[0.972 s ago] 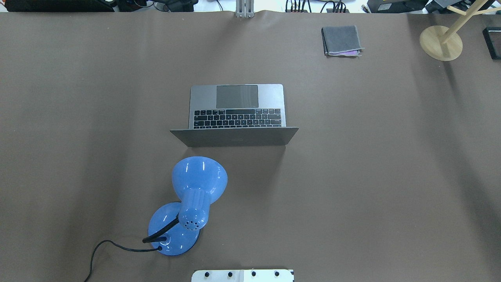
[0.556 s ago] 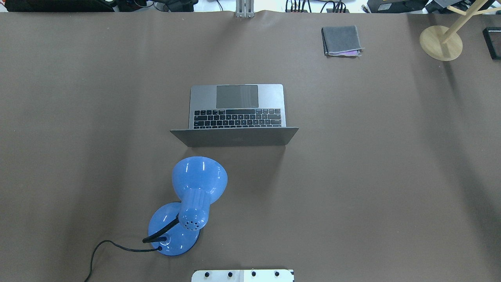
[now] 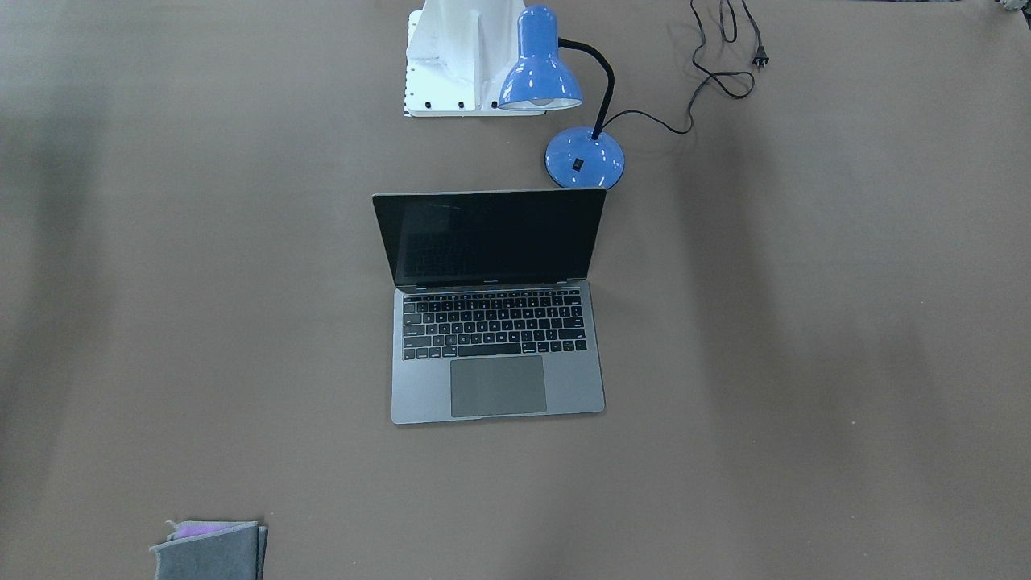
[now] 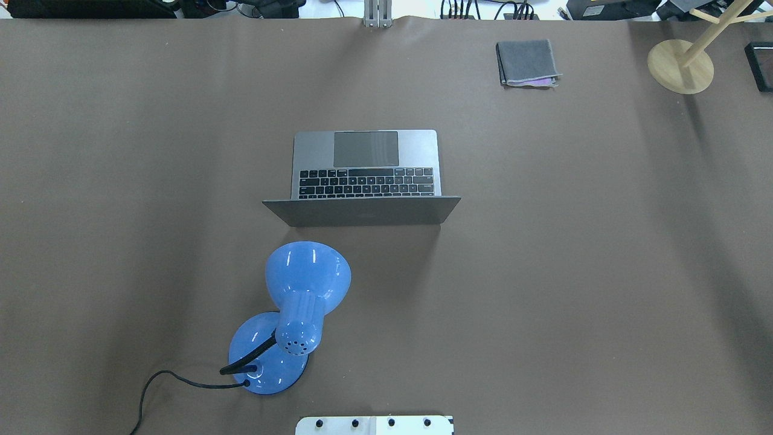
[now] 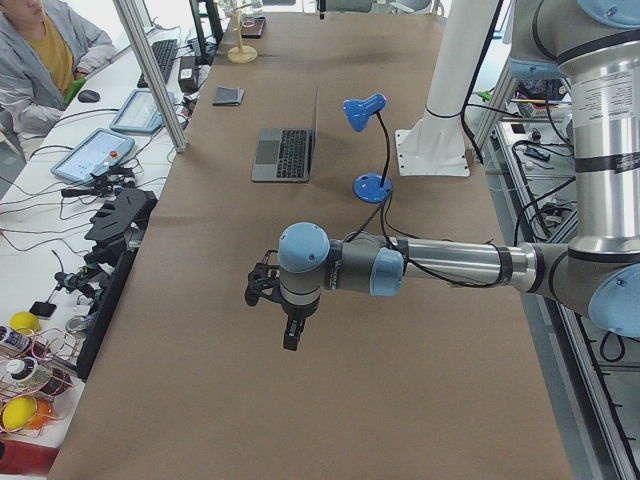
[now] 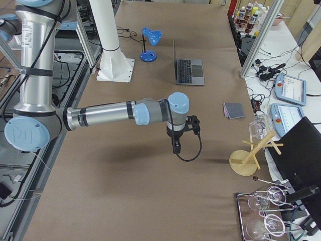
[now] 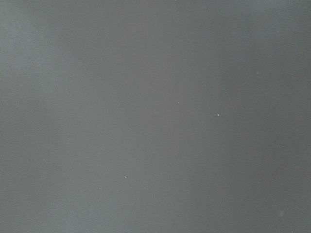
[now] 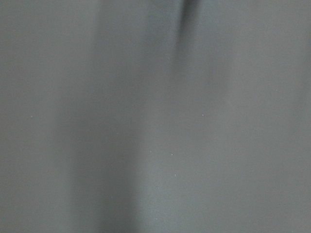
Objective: Close laptop
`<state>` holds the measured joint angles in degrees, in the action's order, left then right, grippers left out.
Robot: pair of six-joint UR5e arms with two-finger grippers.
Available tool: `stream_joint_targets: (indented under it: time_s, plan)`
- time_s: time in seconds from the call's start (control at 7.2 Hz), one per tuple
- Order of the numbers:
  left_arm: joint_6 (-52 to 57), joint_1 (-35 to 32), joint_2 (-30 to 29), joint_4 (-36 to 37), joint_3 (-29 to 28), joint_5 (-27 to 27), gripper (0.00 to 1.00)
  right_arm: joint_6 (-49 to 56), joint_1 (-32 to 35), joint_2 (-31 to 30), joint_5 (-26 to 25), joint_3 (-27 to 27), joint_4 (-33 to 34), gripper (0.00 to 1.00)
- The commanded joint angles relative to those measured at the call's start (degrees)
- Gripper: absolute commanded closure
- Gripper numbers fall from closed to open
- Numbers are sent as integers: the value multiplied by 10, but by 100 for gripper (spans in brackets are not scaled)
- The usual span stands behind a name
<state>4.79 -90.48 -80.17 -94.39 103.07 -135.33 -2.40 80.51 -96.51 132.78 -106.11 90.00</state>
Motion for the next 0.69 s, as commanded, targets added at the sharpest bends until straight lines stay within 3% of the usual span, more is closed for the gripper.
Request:
stream_joint_targets:
  time_s: [0.0,0.56]
  plan:
    - [-3,0,9,-3,2,-28,2,-1,-1,2,19,0,0,0]
    - [-14,2,19,-5,6,-44,2,-2,-4,5,64,-17,-1,0]
